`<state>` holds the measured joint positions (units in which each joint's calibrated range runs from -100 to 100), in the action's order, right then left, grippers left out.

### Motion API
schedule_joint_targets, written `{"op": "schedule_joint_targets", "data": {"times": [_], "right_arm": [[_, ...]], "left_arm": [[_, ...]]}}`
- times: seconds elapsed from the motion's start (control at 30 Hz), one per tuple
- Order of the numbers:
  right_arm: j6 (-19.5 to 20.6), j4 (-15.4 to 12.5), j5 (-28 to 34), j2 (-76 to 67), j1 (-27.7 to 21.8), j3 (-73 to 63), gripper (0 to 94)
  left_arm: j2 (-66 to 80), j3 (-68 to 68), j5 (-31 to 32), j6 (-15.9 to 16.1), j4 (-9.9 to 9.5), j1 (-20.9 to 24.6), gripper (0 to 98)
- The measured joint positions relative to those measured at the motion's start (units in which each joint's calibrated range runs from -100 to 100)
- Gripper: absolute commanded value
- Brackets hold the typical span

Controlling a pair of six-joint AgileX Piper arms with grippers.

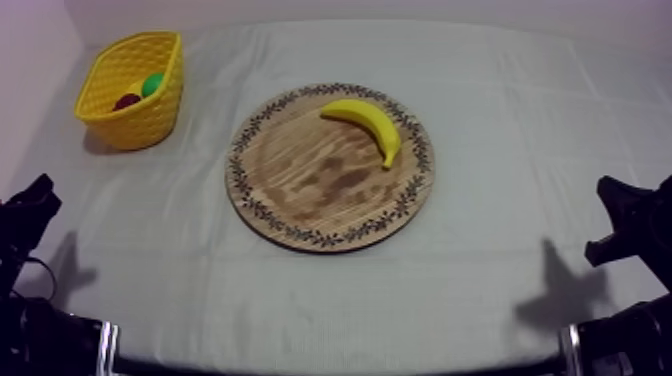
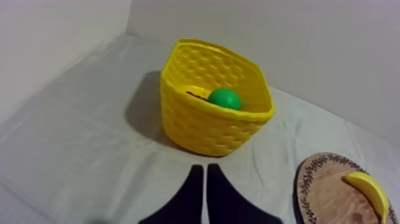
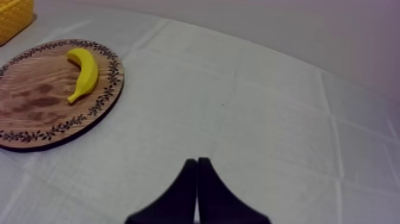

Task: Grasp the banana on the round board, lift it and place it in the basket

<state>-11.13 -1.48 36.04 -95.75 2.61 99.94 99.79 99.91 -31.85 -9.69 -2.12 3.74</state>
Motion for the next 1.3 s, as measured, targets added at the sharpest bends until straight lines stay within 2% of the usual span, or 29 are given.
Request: {"op": "schedule_joint_targets", "data": {"times": [0.47,0.73,0.97,1.2,1.3], "right_arm": [[-0.03,0.00,-0.09,0.00,0.00,0.00,0.3],[-0.03,0.00,-0.09,0.00,0.00,0.00,0.3],[-0.03,0.00,-0.09,0.00,0.00,0.00,0.3],[-0.03,0.00,-0.09,0.00,0.00,0.00,0.3],[-0.03,0.00,-0.09,0.00,0.00,0.00,0.3]], "left_arm": [[0.00,0.00,0.00,-0.45,-0.35,0.63,0.1],[0.00,0.00,-0.26,2.40,-0.41,1.03,0.0],[-0.89,-0.67,-1.10,2.76,-0.17,0.85,0.0],[-6.45,-7.92,-4.59,3.89,-0.01,-0.49,0.0],[-9.51,-12.65,-5.42,4.64,0.79,-1.30,0.0]]}}
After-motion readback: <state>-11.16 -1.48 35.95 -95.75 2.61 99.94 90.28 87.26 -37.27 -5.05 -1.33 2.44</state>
